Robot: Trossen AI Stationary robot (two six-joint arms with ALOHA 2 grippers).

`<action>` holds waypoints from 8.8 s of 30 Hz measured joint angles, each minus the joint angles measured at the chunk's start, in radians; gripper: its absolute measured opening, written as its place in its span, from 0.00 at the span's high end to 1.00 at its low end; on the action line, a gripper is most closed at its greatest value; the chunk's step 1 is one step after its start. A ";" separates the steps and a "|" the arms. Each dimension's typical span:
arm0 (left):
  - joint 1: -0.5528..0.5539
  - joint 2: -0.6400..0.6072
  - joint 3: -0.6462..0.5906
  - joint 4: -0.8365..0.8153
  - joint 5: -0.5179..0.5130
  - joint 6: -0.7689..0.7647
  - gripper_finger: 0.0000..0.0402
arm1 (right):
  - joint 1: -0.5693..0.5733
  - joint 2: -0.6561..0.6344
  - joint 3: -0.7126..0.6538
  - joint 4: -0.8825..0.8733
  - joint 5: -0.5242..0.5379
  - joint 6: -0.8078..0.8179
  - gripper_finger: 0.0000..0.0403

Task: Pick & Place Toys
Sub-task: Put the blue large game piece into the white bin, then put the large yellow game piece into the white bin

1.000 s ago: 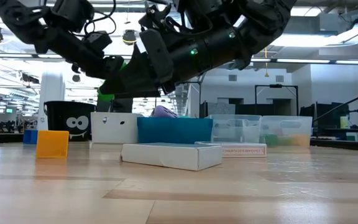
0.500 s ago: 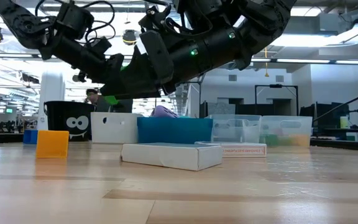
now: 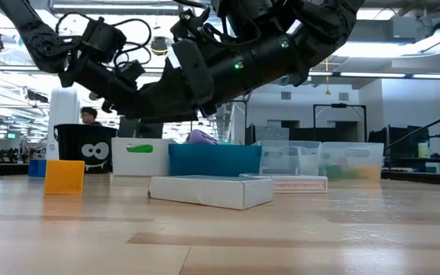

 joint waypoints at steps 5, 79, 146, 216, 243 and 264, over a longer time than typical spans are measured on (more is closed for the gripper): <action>-0.038 -0.121 0.000 -0.047 -0.001 0.109 0.39 | 0.001 0.000 0.000 -0.004 0.000 0.012 0.26; -0.235 -0.185 0.036 -1.408 0.013 -0.755 0.42 | 0.082 0.000 0.000 -0.132 0.030 0.147 0.26; -0.409 -0.155 0.012 -0.434 -0.052 -0.230 0.69 | 0.086 0.000 0.000 -0.130 0.030 0.147 0.26; -0.622 -0.155 0.012 -0.630 0.693 0.396 0.30 | 0.129 0.000 0.000 -0.202 0.367 0.091 0.26; -0.742 0.090 0.012 -0.549 0.601 0.510 0.21 | 0.165 0.000 0.000 -0.183 0.446 0.163 0.26; -0.742 0.111 0.012 -0.478 0.606 0.502 0.69 | 0.150 0.000 0.000 -0.185 0.446 0.155 0.26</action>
